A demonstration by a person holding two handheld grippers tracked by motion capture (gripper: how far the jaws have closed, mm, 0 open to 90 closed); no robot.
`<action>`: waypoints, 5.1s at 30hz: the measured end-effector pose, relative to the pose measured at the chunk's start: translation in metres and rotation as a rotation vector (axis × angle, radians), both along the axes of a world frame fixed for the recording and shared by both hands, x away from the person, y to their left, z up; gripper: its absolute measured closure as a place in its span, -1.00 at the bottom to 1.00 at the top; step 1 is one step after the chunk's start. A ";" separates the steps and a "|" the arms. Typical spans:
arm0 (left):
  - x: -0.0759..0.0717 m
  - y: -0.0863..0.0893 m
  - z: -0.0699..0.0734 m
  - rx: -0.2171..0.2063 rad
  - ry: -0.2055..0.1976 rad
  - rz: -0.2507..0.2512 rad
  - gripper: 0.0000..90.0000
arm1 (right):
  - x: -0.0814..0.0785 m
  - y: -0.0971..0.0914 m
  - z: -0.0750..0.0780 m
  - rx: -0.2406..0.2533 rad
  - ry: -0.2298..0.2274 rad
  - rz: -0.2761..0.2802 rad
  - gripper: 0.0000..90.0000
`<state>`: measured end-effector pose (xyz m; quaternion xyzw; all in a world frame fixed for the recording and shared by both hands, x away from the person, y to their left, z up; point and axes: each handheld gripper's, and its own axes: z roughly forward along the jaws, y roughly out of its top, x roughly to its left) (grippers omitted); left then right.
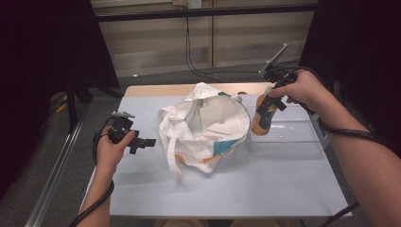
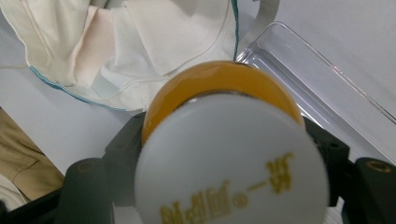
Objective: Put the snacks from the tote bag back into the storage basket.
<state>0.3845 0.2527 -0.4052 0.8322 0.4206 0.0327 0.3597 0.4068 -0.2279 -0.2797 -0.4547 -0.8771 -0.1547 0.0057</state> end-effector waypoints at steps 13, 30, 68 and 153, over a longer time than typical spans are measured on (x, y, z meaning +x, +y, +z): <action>0.000 0.000 0.001 -0.005 0.002 0.008 -0.88 | -0.006 -0.003 -0.009 0.001 0.000 -0.001 -0.33; 0.001 -0.003 0.002 0.000 0.000 -0.001 -0.88 | -0.012 -0.006 -0.019 0.004 0.009 -0.015 -0.33; 0.005 -0.009 0.000 0.009 0.004 -0.024 -0.88 | -0.012 0.000 -0.044 0.000 0.033 -0.077 -0.33; 0.006 -0.013 -0.007 0.019 0.021 -0.034 -0.88 | -0.014 0.003 -0.081 0.018 0.035 -0.086 -0.47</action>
